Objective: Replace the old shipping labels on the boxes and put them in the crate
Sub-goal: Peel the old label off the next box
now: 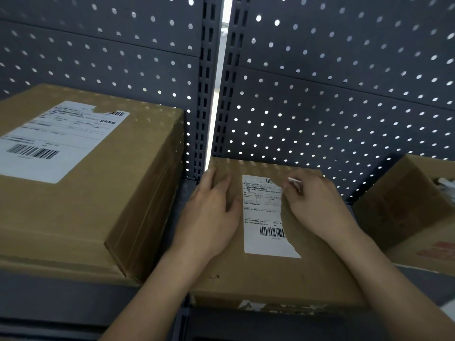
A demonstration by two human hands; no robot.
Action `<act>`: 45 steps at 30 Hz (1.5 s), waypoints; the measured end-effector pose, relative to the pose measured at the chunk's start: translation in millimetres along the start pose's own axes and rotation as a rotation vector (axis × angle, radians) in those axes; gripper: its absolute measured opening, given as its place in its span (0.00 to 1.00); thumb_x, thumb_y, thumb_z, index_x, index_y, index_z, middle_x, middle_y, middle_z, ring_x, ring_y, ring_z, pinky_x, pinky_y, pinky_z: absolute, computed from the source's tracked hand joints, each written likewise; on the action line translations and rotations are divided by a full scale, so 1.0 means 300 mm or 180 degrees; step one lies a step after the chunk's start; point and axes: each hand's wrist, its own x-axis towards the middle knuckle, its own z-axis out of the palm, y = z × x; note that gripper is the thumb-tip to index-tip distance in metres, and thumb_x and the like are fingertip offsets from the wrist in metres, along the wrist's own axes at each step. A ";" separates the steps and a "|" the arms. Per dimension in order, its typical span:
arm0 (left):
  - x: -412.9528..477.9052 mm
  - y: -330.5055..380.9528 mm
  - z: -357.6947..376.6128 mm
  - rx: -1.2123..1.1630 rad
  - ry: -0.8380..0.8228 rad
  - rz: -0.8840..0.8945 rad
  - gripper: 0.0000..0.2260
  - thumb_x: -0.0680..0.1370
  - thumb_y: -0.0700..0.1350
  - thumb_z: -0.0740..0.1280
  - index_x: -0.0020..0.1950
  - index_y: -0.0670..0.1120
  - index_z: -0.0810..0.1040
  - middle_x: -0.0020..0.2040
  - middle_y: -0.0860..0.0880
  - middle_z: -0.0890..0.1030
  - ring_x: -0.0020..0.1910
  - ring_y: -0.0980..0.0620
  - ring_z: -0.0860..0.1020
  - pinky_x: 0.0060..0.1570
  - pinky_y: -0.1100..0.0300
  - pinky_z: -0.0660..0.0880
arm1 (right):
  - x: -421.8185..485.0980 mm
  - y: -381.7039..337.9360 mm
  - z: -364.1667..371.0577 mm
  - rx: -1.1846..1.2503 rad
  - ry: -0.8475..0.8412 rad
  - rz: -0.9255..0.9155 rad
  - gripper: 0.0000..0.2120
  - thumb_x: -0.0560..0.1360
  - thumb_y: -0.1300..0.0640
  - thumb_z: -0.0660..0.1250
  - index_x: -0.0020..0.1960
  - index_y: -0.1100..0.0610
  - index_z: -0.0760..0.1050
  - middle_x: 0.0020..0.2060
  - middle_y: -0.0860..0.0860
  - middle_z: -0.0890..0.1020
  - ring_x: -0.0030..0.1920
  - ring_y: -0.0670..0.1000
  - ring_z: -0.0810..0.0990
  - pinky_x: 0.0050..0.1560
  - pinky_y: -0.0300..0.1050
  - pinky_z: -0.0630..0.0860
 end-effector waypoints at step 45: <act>0.010 -0.008 0.006 0.0027 -0.0108 -0.0032 0.26 0.81 0.57 0.57 0.77 0.53 0.59 0.79 0.59 0.48 0.76 0.53 0.56 0.70 0.57 0.60 | -0.084 -0.026 -0.060 0.1301 -0.0484 -0.0161 0.13 0.81 0.53 0.59 0.61 0.44 0.78 0.37 0.40 0.78 0.34 0.42 0.74 0.38 0.34 0.68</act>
